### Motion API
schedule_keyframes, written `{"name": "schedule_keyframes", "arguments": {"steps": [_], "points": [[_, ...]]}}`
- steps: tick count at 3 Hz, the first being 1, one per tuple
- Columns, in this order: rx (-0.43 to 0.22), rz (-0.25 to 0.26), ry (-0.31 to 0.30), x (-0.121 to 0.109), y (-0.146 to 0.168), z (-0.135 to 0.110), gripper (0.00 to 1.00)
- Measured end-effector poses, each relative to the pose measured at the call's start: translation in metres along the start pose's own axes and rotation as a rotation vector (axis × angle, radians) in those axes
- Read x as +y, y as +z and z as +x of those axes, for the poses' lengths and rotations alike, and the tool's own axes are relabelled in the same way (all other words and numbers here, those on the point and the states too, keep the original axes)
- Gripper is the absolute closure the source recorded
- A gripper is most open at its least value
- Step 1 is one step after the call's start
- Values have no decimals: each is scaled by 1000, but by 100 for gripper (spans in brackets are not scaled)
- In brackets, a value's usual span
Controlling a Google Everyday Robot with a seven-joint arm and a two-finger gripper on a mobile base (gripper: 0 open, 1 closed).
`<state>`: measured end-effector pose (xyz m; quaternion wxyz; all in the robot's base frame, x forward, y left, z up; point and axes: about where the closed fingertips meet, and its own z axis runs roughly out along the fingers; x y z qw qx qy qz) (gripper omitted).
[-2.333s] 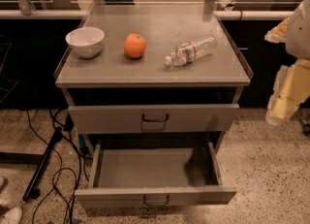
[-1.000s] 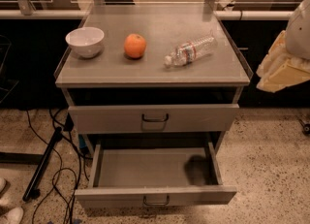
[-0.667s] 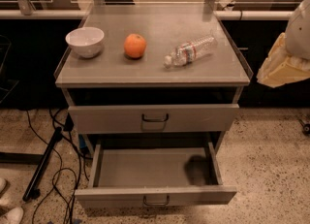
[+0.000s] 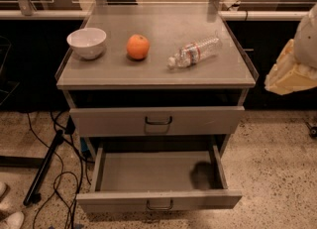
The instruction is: Close middle drawer
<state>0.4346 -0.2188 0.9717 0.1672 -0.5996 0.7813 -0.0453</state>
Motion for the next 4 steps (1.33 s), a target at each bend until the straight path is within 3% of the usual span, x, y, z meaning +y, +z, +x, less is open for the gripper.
{"name": "schedule_keyframes", "arguments": {"steps": [2,4], "points": [[53,38,29,21,37,26,100],[129,-11,41,47,107,60,100]]}}
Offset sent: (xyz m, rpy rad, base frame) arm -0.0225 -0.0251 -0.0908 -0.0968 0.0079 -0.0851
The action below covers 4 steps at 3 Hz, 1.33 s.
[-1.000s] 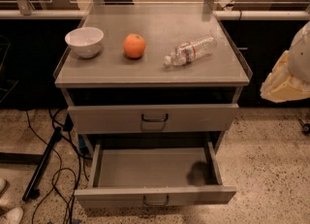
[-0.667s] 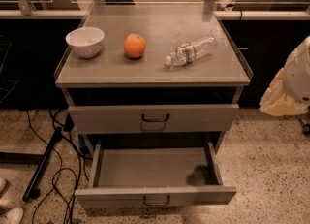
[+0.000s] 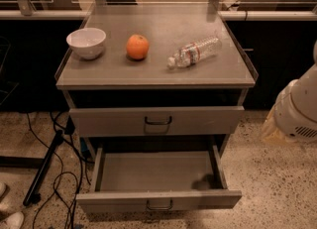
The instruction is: Close middle drawer
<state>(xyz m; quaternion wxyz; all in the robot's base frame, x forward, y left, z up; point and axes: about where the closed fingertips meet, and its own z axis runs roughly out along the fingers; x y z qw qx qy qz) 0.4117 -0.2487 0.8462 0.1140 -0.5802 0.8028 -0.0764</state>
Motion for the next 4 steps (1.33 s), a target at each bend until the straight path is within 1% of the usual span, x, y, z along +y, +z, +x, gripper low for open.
{"name": "schedule_keyframes", "arguments": {"steps": [1,2,3,4], "points": [[23,-34,14,11,36,16,100],[38,-93,46,23,72,32,100],[38,-98,46,24,74,33,100],[51,-104,51,30,77,34,100]]}}
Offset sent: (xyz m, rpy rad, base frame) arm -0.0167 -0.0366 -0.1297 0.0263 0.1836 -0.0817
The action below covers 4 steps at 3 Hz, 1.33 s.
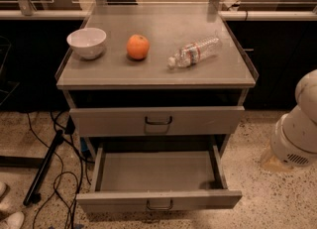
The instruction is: Close middle drawer
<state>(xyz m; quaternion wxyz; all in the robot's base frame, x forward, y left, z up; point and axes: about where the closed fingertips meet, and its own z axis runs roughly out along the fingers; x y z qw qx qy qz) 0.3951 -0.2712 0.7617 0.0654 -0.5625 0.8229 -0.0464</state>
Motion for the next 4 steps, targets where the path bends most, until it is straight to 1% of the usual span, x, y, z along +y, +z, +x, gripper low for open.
{"name": "schedule_keyframes", "arguments": {"steps": [1,2,3,4], "points": [[23,-6,22,17,20,-6,100],[58,-45,51,44,64,-17,100],[73,-73,38,56,91,-30,100],[97,-112,26,67,121,-37,100]]}}
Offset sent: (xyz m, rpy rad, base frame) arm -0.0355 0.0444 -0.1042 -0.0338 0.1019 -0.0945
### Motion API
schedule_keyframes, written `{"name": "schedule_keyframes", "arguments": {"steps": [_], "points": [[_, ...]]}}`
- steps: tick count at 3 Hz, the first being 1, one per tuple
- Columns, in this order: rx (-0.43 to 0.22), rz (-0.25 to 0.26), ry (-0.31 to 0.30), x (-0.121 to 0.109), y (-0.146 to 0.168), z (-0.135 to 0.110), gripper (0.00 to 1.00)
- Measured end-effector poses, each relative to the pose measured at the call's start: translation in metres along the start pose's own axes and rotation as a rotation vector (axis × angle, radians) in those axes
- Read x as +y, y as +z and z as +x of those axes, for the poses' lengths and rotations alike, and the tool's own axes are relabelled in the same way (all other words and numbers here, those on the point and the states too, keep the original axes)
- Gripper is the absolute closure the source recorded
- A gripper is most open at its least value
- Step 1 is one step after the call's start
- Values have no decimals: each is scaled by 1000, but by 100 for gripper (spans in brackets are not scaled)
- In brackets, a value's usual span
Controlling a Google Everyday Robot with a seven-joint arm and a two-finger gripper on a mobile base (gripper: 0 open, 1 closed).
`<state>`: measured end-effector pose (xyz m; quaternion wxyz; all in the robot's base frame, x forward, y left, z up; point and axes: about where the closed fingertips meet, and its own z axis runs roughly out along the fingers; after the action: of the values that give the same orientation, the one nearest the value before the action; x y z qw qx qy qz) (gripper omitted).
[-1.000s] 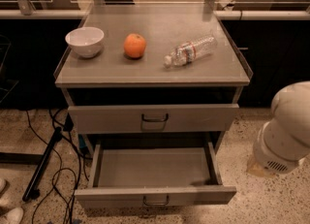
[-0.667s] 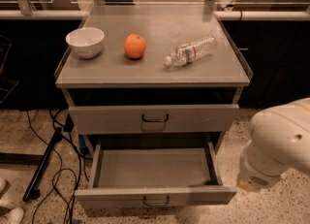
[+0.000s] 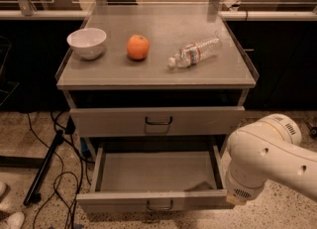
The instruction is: Close middle drawer
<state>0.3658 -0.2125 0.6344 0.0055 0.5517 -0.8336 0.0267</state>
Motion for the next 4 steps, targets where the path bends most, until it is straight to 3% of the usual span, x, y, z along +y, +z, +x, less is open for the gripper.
{"name": "schedule_keyframes", "arguments": {"steps": [2,4], "points": [[7,-15,1,7,5,1,100],[30,-36,35,34,61,-10,100]]}}
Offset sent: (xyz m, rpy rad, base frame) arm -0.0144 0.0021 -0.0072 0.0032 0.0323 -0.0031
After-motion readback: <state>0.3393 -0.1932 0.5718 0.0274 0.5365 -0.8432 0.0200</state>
